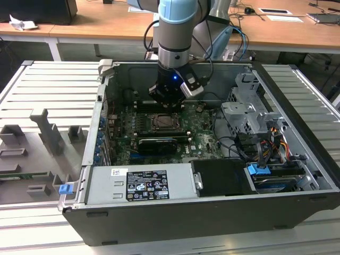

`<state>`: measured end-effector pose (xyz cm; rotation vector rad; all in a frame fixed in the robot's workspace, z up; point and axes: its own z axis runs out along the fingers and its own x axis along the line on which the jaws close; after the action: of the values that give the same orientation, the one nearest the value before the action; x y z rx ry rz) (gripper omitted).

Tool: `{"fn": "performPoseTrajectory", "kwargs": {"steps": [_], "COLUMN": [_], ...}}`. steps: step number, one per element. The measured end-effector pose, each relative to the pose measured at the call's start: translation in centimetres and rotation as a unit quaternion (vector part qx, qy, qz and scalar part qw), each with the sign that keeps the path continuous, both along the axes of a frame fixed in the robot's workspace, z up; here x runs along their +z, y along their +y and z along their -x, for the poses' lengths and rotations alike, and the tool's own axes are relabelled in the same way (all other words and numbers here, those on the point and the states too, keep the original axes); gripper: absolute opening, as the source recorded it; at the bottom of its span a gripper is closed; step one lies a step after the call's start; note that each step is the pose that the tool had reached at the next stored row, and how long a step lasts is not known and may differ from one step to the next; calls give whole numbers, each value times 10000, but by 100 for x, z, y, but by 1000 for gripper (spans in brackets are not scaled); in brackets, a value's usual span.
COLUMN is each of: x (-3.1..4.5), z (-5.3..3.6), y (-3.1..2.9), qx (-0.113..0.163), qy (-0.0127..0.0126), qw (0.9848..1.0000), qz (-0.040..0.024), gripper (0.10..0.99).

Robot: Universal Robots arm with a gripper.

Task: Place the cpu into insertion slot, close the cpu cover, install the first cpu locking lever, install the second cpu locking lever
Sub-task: 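Install the first cpu locking lever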

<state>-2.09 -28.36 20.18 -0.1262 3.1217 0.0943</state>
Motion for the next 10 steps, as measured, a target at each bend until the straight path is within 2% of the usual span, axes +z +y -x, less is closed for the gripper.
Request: {"fn": "performPoseTrajectory", "kwargs": {"steps": [3, 7, 10], "x": [-8, -8, 32], "z": [1, 0, 0], "y": [-2, 0, 0], "qx": [-1, -1, 0], "qy": [1, -1, 0], "qw": [10000, 10000, 10000], "qz": [-3, -60, -59], "gripper": [106, 106, 106]}}
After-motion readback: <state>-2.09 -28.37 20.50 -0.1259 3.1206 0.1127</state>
